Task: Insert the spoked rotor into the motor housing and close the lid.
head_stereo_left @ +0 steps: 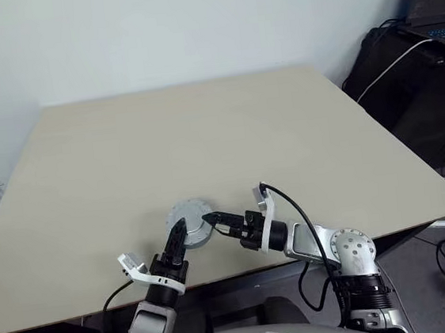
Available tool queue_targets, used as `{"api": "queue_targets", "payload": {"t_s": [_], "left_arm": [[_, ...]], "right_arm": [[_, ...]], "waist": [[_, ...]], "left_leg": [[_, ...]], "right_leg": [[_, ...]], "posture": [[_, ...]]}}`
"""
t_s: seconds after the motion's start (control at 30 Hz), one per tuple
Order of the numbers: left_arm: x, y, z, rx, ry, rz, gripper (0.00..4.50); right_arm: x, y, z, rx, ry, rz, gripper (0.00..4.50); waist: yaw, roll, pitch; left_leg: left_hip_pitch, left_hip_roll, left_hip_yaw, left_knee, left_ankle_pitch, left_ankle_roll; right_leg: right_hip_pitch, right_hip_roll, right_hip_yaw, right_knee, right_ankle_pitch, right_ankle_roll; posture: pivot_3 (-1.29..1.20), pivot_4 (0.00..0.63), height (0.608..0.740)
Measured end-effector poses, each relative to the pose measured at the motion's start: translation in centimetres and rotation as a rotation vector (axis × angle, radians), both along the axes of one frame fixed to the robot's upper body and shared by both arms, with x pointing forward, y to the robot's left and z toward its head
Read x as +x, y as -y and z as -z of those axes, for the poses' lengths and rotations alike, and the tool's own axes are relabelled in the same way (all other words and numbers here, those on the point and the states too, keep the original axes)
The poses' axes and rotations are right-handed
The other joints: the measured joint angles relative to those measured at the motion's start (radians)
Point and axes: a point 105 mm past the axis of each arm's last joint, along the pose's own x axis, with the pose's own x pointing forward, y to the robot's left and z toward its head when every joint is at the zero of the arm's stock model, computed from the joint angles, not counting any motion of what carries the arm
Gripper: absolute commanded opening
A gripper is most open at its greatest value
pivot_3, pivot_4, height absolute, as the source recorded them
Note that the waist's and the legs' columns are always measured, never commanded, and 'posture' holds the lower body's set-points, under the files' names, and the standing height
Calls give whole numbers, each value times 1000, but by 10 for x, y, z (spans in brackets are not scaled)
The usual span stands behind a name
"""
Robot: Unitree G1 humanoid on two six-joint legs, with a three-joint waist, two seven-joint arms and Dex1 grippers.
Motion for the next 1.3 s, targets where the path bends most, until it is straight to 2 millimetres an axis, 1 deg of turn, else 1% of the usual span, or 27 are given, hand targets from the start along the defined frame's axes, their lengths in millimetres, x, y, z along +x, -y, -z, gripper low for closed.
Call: {"api": "queue_targets", "payload": {"t_s": [0.03, 0.17, 0.23, 0.3, 0.37, 0.43, 0.53, 0.6, 0.7, 0.83, 0.93, 1.07, 1.13, 1.23, 1.3], "left_arm": [[0, -1, 1, 4, -8, -8, 2159], [3, -6, 1, 23, -26, -31, 2152], [9, -11, -3, 43, -13, -44, 2151], [23, -18, -12, 69, 21, -66, 2140], [29, -24, -23, 89, 55, -97, 2140], [41, -27, -29, 109, 71, -100, 2140], [57, -34, -34, 125, 89, -133, 2139], [70, -37, -27, 144, 67, -144, 2139], [92, -49, -14, 156, 16, -203, 2138], [111, -63, 1, 165, -41, -266, 2137], [126, -72, 12, 179, -86, -298, 2136], [146, -71, 19, 188, -123, -305, 2135], [155, -67, 20, 191, -131, -289, 2135], [166, -62, 21, 212, -143, -268, 2135], [169, -61, 25, 233, -163, -260, 2135]], "right_arm": [[1, 2, 0, -9, 9, 3, 4500], [1, 8, -2, -43, 48, 4, 4500], [1, 12, 0, -54, 52, 14, 4500], [-1, 17, 3, -70, 52, 29, 4500], [-1, 22, 4, -95, 72, 39, 4500], [-2, 28, 7, -148, 104, 35, 4500], [-6, 30, 13, -266, 199, -2, 4500], [-6, 33, 19, -342, 269, -11, 4500], [-4, 32, 22, -393, 370, 14, 4500], [-2, 38, 27, -470, 493, 46, 4500], [3, 40, 26, -543, 627, 62, 4500], [8, 45, 31, -635, 732, 101, 4500], [10, 46, 32, -656, 755, 120, 4500], [10, 46, 34, -664, 761, 129, 4500], [10, 47, 36, -676, 755, 128, 4500]], "waist": [[1, 0, 0], [3, -1, 0], [6, -1, 0], [11, -1, 1], [11, 0, 0], [13, -2, 1], [13, -2, 0], [14, -3, 0], [15, -5, -1], [15, -9, -2], [15, -11, -1], [21, -16, -2], [22, -16, -1], [21, -16, -1], [19, -16, -1]], "left_leg": [[0, 0, 0, 0, 0, 0], [0, 0, 0, 0, 0, 0], [0, 0, 0, 1, 0, 0], [0, 0, -1, 2, 0, 0], [0, 0, 0, 2, 0, 0], [-1, -1, 0, 2, 0, 0], [0, -1, 0, 3, 0, 0], [0, -1, 0, 3, 1, -1], [0, -2, -1, 3, 2, -2], [0, -2, 0, 4, 2, -2], [0, -2, 0, 5, 2, -2], [0, -3, 0, 5, 2, -3], [0, -3, 0, 5, 2, -3], [0, -3, 0, 5, 3, -4], [0, -3, 0, 4, 3, -4]], "right_leg": [[0, 0, 0, 0, 0, 0], [0, 0, 0, 0, 1, -1], [0, 0, 0, 0, 1, -1], [1, 1, 0, 0, 1, -1], [3, 1, 1, 0, 2, -1], [4, 1, 2, 0, 3, 0], [5, 2, 2, 0, 3, 0], [5, 4, 3, 0, 3, 0], [6, 6, 3, 0, 5, 1], [6, 7, 4, 0, 6, 2], [6, 7, 4, 0, 6, 2], [6, 7, 4, 0, 8, 4], [6, 7, 5, 0, 9, 6], [6, 7, 5, 0, 10, 5], [5, 7, 5, 0, 10, 5]], "posture": [[0, 0, 740], [0, 0, 740], [0, 0, 740], [0, 0, 740], [0, 0, 740], [0, 0, 740], [0, 0, 740], [0, 0, 740], [0, 0, 740], [0, 0, 740], [0, 0, 740], [0, 0, 740], [0, 0, 740], [0, 0, 740], [0, 0, 740]]}}
